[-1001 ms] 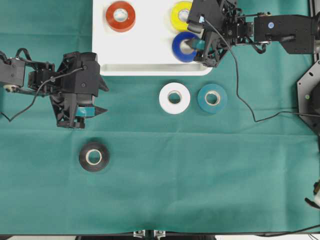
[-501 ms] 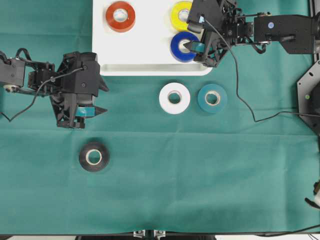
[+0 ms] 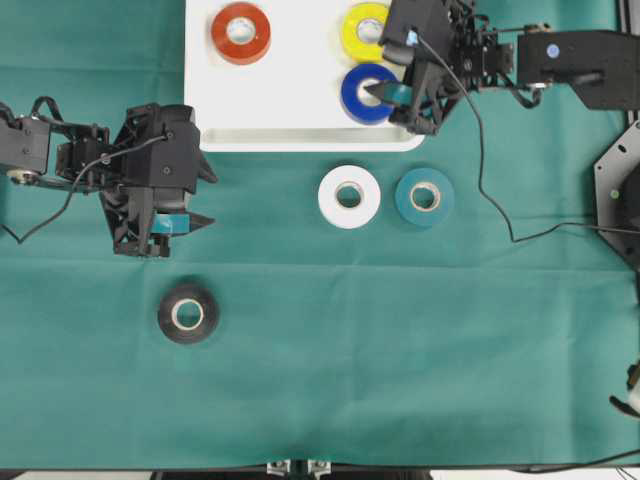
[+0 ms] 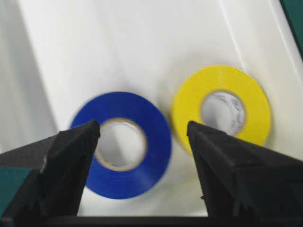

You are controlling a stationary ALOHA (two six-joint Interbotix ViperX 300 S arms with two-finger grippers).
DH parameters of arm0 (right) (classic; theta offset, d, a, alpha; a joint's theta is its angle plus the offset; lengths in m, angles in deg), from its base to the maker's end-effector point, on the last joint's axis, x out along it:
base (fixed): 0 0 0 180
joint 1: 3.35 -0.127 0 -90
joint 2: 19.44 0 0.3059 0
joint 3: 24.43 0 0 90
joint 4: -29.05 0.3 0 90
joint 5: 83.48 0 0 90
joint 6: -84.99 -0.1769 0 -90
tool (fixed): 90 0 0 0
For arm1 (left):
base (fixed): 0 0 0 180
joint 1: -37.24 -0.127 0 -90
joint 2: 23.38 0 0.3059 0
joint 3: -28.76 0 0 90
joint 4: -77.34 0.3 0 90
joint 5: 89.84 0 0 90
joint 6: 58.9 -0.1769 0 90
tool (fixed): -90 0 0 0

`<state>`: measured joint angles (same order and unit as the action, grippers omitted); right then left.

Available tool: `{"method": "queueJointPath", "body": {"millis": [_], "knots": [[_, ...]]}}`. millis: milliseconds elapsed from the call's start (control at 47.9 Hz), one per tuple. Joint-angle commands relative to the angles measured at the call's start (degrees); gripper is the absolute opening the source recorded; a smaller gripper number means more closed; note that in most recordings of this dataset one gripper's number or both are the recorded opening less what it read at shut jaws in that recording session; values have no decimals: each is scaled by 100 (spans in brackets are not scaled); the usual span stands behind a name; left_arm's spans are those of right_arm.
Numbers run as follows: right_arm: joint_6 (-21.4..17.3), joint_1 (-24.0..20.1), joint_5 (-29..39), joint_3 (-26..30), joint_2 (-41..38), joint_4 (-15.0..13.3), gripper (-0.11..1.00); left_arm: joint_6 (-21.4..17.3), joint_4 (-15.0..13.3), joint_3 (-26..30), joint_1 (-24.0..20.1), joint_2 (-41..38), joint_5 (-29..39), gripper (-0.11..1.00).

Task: Put the tape alternately from left to right into the white case.
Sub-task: 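Lower the blue roll beside the yellow roll and open the right gripper, then withdraw the right gripper over the white tape roll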

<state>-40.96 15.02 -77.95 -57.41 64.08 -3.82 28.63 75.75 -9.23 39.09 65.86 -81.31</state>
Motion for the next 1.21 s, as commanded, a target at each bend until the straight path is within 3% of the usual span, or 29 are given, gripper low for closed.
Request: {"method": "queueJointPath", "body": {"millis": [0,626,1189], "knots": [[-18,-114,-167,0,246,-9,79,0,-9,114,18,70,-26,98],[-35,-1090,-888,-439,835,-9,79,0,-9,123,18,70,-26,98],[-35,-1925,-940,-580,835,-9,79,9,-9,123,53,70,-18,98]]}}
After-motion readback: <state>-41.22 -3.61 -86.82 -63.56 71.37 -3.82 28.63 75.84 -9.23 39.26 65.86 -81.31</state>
